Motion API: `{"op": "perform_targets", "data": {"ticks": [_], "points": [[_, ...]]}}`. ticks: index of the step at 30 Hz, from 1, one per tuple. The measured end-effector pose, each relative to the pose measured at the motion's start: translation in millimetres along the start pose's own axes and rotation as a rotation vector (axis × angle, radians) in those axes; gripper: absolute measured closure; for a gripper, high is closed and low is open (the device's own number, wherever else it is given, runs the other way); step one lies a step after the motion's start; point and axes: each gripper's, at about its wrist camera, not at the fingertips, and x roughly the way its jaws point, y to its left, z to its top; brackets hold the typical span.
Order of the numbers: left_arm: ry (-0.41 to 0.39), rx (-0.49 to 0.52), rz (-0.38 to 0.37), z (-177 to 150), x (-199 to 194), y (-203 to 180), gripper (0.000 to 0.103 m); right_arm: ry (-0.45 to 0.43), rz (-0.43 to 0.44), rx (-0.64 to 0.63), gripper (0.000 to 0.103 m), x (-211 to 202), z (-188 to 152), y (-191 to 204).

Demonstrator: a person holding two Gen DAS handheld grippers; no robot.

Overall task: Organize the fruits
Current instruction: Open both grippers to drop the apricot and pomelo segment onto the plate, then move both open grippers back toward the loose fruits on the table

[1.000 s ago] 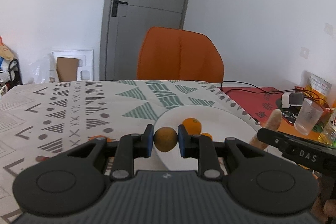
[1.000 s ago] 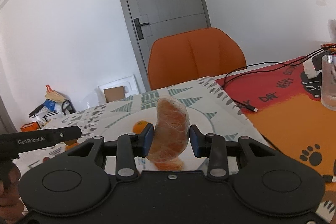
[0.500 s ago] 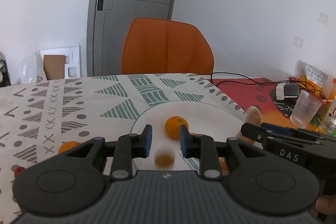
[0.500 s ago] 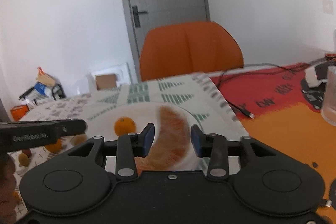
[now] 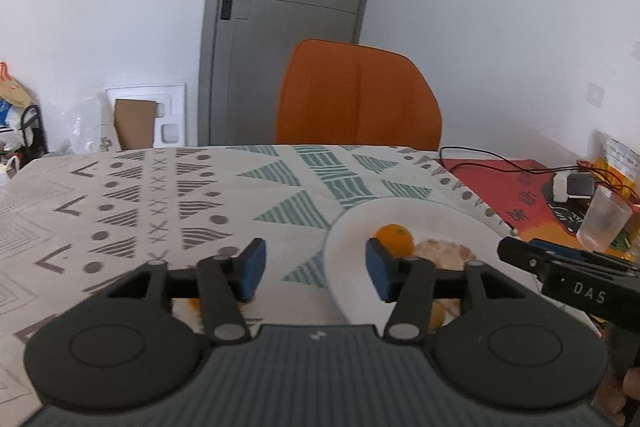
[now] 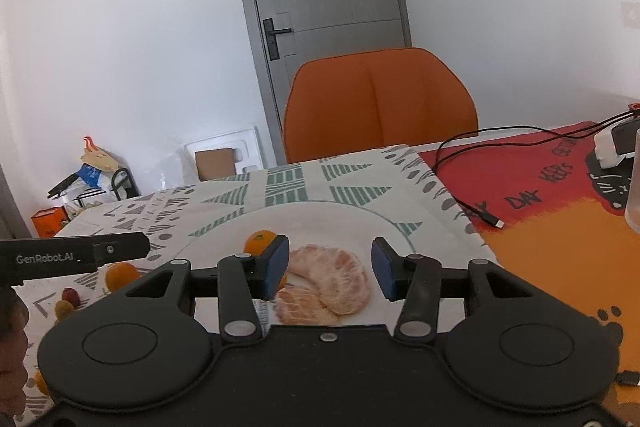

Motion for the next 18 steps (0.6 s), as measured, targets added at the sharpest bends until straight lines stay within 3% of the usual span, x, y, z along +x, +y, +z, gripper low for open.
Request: {"op": "perform_targets", "data": {"ticks": [6, 11, 18], "points": [[-0.012, -0.016, 0.036, -2.3, -17.1, 21.1, 0.031, 0.002, 0.015, 0.003, 0.043, -4.8, -0.9, 10.6], [-0.026, -0.038, 0.059, -3.3, -29.0, 35.9, 0.025, 0.003, 0.024, 0.004, 0.030, -7.6, -3.4, 21.2], [-0.042, -0.032, 0.102, -8.9, -44.4, 50.7, 0.016, -0.001, 0.058, 0.011, 0.000, -12.9, -6.5, 35.5]]}}
